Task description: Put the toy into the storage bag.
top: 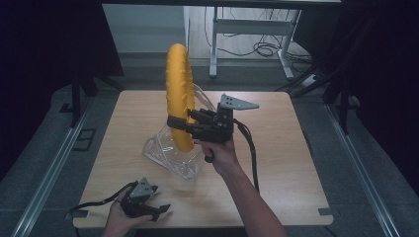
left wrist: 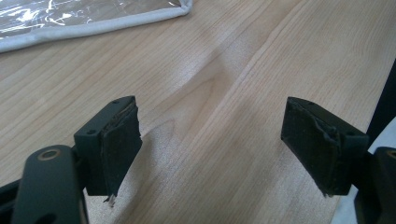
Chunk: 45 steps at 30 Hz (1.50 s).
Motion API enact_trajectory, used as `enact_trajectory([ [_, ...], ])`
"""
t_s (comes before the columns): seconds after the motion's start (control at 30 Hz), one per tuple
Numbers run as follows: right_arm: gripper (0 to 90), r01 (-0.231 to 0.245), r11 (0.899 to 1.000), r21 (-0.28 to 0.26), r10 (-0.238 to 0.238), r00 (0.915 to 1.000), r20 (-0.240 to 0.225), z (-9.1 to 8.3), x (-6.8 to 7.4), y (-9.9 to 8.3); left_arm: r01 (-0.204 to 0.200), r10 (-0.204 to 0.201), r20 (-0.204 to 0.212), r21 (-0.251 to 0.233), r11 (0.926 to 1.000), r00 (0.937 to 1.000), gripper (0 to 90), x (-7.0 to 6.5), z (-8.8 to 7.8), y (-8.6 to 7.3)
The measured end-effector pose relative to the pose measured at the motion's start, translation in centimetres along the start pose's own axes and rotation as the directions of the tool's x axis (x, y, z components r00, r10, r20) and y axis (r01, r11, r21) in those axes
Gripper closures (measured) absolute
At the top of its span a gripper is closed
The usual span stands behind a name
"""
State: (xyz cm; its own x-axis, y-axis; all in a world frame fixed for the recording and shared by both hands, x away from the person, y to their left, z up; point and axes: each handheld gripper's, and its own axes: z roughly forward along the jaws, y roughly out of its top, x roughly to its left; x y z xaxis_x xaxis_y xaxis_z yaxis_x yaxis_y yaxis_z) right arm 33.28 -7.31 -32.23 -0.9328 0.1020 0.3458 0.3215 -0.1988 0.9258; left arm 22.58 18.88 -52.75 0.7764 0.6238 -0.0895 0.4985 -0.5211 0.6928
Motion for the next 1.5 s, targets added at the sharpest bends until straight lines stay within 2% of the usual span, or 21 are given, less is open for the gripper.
enact_trajectory([
  [0.3,50.7,-0.023,1.000,0.021,0.023,0.9997,0.004,0.0,-0.9,-1.2,0.005,-0.005,-0.002,-0.004,1.0000,1.0000,19.7,0.0,0.1,0.0],
  [1.0,50.7,-0.067,0.997,0.028,0.067,0.9977,-0.004,0.0,-2.1,-3.8,0.001,-0.001,-0.003,-0.002,1.0000,1.0000,19.7,0.0,0.1,0.0],
  [1.5,50.5,-0.115,0.992,0.054,0.114,0.9931,0.027,-0.1,-3.7,-6.0,-0.001,0.001,-0.003,0.004,1.0000,1.0000,19.7,0.0,0.2,-0.1],
])
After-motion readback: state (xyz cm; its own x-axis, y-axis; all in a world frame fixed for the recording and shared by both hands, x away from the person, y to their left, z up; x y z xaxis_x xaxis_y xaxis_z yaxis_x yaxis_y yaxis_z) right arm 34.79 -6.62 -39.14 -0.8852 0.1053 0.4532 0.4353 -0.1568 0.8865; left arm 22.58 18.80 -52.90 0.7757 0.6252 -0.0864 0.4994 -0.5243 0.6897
